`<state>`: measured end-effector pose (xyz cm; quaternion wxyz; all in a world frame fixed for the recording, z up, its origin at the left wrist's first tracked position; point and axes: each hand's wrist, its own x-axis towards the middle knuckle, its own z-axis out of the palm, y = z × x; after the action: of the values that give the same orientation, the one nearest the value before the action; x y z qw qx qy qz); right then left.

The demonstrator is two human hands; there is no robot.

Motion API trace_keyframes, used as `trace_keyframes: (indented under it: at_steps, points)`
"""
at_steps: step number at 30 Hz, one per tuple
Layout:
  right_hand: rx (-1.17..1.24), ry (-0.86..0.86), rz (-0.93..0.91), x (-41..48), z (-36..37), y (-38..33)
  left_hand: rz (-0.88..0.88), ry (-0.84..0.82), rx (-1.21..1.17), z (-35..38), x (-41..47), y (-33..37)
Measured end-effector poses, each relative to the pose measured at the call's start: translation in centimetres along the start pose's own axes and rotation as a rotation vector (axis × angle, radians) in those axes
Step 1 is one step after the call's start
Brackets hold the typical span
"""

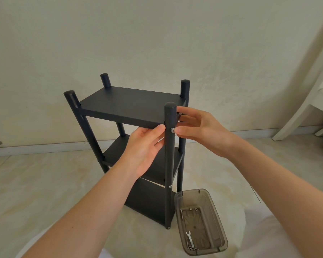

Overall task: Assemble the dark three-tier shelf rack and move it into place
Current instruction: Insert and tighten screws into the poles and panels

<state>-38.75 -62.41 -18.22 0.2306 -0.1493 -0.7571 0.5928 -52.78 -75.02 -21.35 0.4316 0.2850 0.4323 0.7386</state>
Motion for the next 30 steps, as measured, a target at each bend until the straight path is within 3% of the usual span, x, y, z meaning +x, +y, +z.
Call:
trace_keyframes:
  at_steps: [4,13,15,19,22,30]
  points:
    - [-0.031,0.025,-0.019,0.0,0.2,0.1,0.023,-0.055,0.088,0.1,-0.4,0.1]
    - [0.046,-0.033,0.062,0.5,-0.6,0.3,0.077,0.185,0.230,0.7,-0.4,-0.6]
    - [0.069,0.047,0.115,1.0,-1.3,0.3,0.069,0.202,0.227,0.7,-0.3,-0.7]
    - [-0.481,0.406,0.007,2.2,-0.9,1.0,0.055,0.198,0.214,0.5,-0.2,-0.7]
    - [-0.715,0.381,-0.106,3.6,-0.1,1.5,0.053,0.203,0.225,0.2,-0.3,-0.8]
    - [-0.946,0.366,-0.168,6.1,0.4,1.4,0.046,0.159,0.239,-0.2,-0.6,-0.9]
